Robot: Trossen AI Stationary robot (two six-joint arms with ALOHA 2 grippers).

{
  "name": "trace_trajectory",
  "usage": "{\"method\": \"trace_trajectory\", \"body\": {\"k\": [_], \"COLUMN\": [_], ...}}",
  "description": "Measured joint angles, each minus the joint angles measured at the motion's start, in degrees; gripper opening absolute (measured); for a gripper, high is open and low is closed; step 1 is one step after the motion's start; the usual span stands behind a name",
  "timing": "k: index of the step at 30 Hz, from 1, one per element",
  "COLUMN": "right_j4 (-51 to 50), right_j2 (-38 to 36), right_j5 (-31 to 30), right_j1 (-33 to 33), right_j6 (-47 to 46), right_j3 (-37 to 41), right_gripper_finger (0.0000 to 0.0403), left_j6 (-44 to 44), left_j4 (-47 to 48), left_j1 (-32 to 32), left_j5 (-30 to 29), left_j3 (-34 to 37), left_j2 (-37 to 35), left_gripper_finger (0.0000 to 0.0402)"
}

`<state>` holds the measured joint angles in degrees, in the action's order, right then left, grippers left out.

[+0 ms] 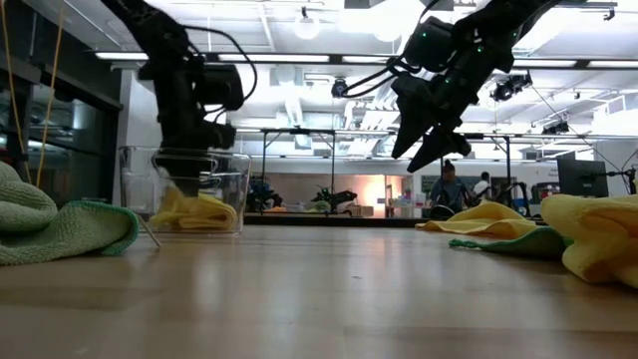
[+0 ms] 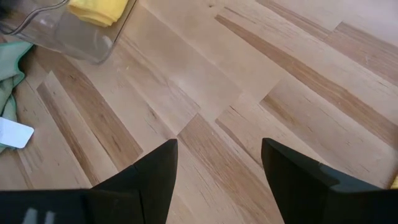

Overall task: Fold microfiber towels
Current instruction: Fold the top yellow towel

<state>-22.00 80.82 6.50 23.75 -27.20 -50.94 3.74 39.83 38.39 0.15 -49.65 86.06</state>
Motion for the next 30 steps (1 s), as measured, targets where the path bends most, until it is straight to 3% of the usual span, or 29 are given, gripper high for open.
{"method": "trace_trajectory", "body": {"k": [5, 11, 23, 30], "right_j4": [0.00, 0.00, 0.00, 0.00], "right_j2": [-0.01, 0.00, -0.01, -0.01], "right_j5": [0.02, 0.02, 0.04, 0.09], "right_j1": [-0.02, -0.01, -0.02, -0.02], "right_j6": [0.16, 0.29, 0.70, 0.29], "right_j3": [0.00, 0.00, 0.00, 0.00], "right_gripper_finger": [0.0224, 0.0224, 0.0224, 0.0224], "left_j6": [0.31, 1.87, 10.67, 15.35], "left_j4": [4.60, 10.64, 18.14, 21.71], "left_j1": [2.16, 1.30, -15.11, -20.98], "left_j5": [-0.33, 5.45, 8.20, 5.02], "left_j3": [-6.35, -13.66, -12.81, -10.45], "left_j2": [0.00, -0.02, -0.02, -0.02], "left_gripper_finger": [0.0000, 0.0000, 0.0000, 0.0000]}}
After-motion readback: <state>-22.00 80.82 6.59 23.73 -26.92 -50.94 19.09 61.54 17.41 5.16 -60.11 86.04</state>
